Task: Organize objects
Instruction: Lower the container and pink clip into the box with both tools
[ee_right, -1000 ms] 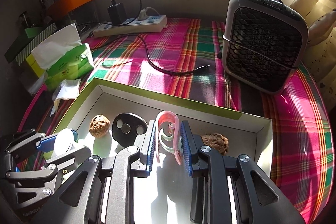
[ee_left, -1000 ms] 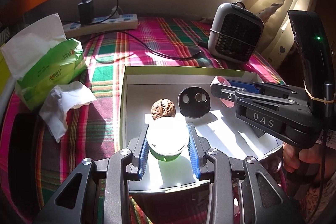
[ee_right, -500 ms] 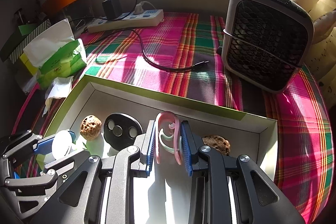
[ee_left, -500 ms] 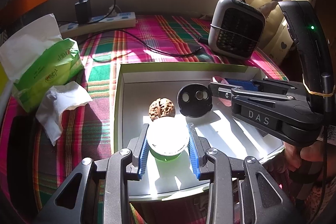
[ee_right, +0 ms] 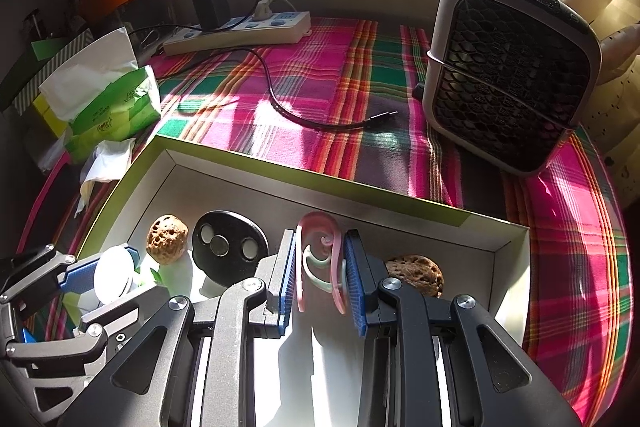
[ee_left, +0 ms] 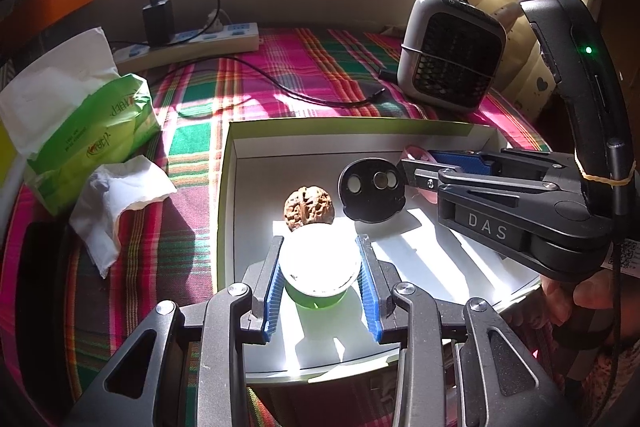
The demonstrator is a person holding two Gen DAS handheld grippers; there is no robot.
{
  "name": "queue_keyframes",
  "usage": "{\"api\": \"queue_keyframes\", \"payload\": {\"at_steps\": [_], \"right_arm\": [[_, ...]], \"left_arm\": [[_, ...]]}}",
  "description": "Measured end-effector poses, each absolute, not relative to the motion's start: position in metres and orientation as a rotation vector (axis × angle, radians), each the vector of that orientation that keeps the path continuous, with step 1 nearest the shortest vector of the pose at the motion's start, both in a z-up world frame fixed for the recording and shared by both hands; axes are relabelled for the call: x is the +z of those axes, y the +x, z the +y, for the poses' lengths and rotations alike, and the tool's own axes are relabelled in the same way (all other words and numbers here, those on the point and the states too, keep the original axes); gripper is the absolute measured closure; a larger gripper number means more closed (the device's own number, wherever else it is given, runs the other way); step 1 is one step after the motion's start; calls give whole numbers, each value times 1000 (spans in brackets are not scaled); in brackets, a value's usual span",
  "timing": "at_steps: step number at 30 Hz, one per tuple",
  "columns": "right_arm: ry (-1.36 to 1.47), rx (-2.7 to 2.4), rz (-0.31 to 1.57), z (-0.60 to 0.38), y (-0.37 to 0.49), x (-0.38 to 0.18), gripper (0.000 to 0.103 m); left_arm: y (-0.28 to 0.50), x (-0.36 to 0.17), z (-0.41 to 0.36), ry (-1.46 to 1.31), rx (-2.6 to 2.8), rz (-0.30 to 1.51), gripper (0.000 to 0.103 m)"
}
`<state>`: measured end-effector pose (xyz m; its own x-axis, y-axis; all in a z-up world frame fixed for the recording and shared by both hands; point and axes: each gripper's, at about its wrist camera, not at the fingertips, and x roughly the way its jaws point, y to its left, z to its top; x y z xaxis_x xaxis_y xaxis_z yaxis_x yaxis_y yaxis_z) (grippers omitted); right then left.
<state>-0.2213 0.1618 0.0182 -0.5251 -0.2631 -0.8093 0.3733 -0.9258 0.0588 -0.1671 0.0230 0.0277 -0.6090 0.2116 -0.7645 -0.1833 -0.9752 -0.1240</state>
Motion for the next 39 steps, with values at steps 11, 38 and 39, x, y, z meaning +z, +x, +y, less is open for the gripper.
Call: {"api": "queue_keyframes", "payload": {"at_steps": [11,38,39], "right_arm": [[1279,-2464,178,161,-221,17,78],[1262,-2496,158,162,-213,22,63],[1256,-2499,156,163,-211,23,63]], "left_arm": [[-167,28,23,-1260,2635,-48,71],[-160,32,21,-1251,2639,-59,65],[-159,33,21,-1249,2642,-61,65]]}}
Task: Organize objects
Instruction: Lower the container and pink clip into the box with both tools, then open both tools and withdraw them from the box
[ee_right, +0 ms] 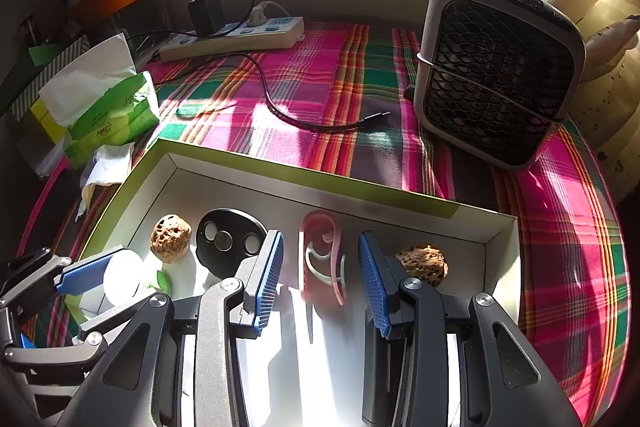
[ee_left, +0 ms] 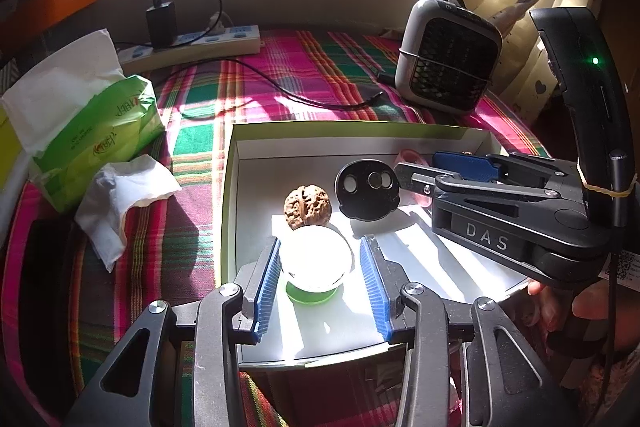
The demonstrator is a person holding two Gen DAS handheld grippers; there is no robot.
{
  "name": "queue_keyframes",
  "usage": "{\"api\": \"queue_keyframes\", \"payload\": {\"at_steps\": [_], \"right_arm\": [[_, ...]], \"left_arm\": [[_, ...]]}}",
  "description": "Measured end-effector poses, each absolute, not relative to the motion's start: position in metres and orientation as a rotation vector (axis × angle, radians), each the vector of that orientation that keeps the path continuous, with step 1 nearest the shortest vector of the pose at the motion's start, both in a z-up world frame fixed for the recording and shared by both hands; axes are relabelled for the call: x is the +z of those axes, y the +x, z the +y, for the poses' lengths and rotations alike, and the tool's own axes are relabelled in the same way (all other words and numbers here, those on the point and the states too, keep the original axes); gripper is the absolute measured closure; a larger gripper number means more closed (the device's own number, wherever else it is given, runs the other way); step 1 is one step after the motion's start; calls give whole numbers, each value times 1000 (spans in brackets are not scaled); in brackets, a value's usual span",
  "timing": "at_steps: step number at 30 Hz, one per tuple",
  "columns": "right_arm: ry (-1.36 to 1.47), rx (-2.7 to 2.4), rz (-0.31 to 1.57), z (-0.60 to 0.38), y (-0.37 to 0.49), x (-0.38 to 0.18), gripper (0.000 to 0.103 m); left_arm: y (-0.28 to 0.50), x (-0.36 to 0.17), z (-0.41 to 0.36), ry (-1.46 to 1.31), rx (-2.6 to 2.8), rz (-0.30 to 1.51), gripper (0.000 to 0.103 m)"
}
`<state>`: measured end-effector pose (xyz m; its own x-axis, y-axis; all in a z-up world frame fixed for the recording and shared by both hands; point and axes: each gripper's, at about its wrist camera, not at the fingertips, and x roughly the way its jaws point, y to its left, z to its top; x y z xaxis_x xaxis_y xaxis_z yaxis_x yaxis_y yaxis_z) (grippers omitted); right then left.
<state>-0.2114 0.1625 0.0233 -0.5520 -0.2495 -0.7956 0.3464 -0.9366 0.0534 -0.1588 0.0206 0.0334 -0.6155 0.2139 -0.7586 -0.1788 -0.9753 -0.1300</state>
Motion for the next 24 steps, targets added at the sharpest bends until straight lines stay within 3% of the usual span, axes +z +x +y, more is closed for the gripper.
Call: {"api": "queue_keyframes", "payload": {"at_steps": [24], "right_arm": [[1150,-2563,121,181,-158,48,62]], "left_arm": [[-115,54,6,-1183,2673,-106,65]]}}
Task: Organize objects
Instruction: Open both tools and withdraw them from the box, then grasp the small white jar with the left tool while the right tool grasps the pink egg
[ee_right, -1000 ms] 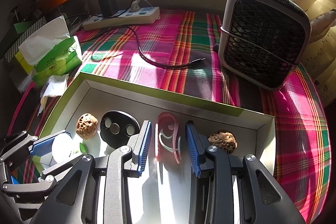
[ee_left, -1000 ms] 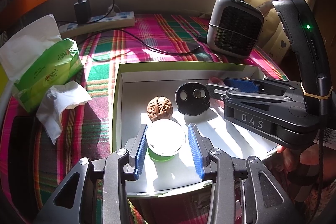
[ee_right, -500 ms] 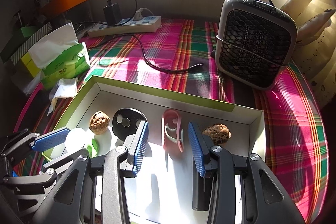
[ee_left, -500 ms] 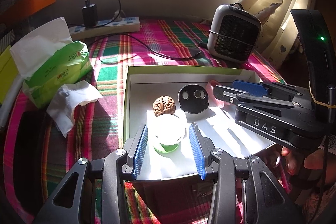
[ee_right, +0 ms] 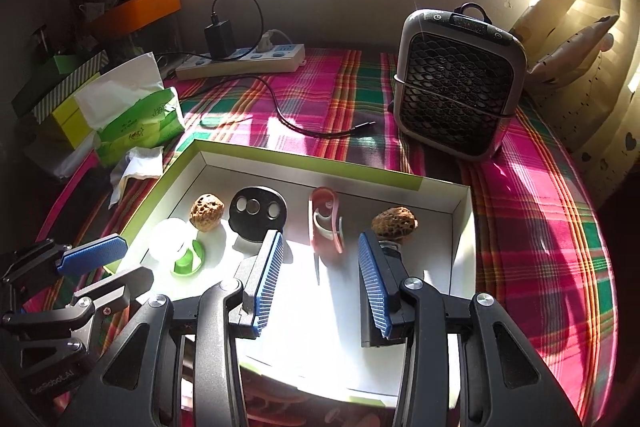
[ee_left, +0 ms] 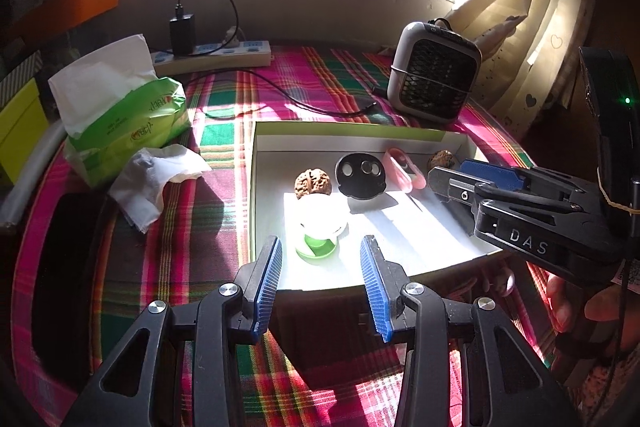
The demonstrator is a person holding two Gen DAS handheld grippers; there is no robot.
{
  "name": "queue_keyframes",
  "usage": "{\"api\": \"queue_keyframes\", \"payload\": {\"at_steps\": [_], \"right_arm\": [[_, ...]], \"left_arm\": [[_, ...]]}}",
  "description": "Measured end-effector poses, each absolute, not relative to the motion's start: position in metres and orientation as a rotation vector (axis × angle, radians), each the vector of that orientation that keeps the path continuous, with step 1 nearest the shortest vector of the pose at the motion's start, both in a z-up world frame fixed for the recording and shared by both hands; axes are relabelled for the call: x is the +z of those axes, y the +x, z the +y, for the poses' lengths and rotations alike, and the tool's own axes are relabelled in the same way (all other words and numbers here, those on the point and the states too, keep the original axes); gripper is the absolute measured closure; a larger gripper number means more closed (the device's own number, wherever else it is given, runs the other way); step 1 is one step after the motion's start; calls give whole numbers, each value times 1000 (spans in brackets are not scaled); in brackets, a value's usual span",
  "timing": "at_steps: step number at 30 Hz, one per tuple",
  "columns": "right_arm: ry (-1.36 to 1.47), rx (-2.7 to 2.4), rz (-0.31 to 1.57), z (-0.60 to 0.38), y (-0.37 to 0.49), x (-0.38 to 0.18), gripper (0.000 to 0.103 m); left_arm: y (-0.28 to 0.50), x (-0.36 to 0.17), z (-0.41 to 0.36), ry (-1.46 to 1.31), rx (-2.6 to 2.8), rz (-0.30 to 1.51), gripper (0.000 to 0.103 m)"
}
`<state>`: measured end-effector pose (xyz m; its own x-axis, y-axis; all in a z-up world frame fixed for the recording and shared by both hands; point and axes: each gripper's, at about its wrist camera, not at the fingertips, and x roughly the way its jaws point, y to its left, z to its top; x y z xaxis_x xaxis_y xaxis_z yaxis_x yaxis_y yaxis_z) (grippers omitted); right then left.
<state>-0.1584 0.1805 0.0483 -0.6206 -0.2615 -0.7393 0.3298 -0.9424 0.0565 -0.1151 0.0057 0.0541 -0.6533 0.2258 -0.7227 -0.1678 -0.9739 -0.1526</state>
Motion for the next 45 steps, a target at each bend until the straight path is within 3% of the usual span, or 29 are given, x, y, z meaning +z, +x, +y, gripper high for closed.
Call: {"api": "queue_keyframes", "payload": {"at_steps": [19,45], "right_arm": [[1065,-2629,116,200,-104,58,62],[1157,-2642,86,228,-66,28,61]], "left_arm": [[-79,55,2,-1149,2660,-140,65],[-58,37,31,-1198,2506,-113,64]]}}
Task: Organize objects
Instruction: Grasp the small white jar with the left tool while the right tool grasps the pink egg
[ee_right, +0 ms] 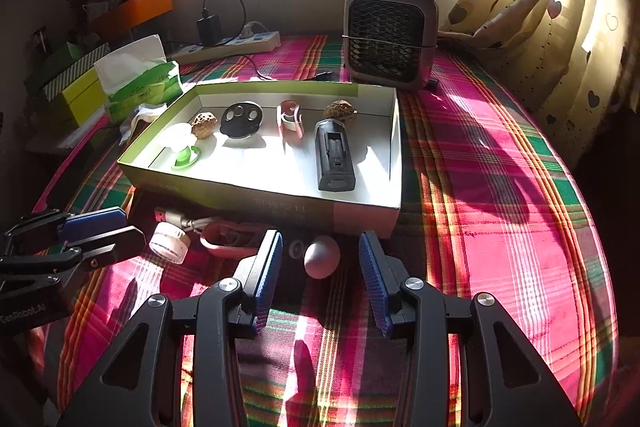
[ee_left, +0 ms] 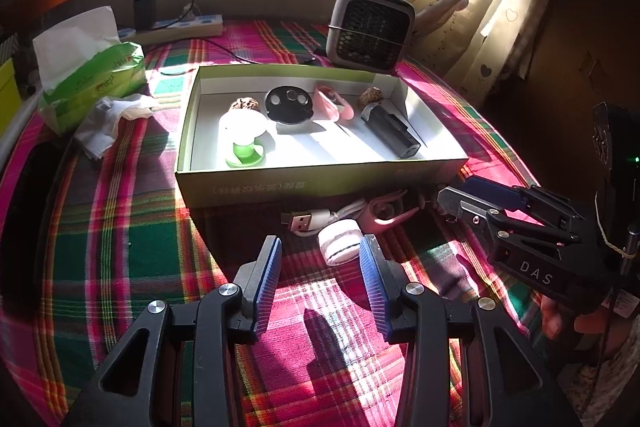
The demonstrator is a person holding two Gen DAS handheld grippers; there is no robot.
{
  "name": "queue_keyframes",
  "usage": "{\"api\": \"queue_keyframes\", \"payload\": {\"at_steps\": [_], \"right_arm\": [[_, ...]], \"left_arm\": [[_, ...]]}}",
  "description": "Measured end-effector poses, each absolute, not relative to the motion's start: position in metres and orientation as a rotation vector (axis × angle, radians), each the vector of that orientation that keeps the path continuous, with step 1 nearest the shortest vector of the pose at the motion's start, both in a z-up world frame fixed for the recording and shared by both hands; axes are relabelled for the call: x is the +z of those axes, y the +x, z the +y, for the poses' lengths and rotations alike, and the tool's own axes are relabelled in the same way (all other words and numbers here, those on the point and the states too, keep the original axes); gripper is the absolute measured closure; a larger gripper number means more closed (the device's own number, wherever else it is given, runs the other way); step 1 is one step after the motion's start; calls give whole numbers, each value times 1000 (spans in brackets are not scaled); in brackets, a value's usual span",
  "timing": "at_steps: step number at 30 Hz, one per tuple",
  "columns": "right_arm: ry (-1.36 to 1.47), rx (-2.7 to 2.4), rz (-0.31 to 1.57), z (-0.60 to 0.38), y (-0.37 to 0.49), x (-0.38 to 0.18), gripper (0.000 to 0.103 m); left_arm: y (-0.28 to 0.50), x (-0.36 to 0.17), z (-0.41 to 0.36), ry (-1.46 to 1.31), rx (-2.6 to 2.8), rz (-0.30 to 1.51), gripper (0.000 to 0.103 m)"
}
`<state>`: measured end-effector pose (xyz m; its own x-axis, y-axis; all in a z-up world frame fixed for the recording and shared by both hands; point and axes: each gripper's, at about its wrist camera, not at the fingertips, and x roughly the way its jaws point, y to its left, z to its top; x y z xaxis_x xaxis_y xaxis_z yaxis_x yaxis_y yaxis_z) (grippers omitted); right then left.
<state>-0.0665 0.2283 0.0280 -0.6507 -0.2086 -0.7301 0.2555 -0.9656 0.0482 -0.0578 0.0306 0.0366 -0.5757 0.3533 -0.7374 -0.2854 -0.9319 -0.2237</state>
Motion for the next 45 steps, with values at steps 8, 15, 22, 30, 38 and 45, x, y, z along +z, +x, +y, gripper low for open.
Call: {"api": "queue_keyframes", "payload": {"at_steps": [8,15,22,30,38,45], "right_arm": [[1207,-2613,86,229,-70,18,60],[1236,-2587,108,225,-75,11,57],[1248,-2587,131,224,-79,9,56],[1250,-2588,158,223,-82,9,56],[1253,-2592,152,223,-81,9,56],[1252,-2592,153,223,-81,9,57]], "left_arm": [[-60,28,39,-1239,2475,-99,63],[-63,23,43,-1262,2460,-97,63],[-68,22,47,-1267,2461,-98,63],[-73,21,49,-1264,2479,-97,63],[-72,21,48,-1265,2481,-102,65],[-73,20,45,-1270,2493,-104,75]]}}
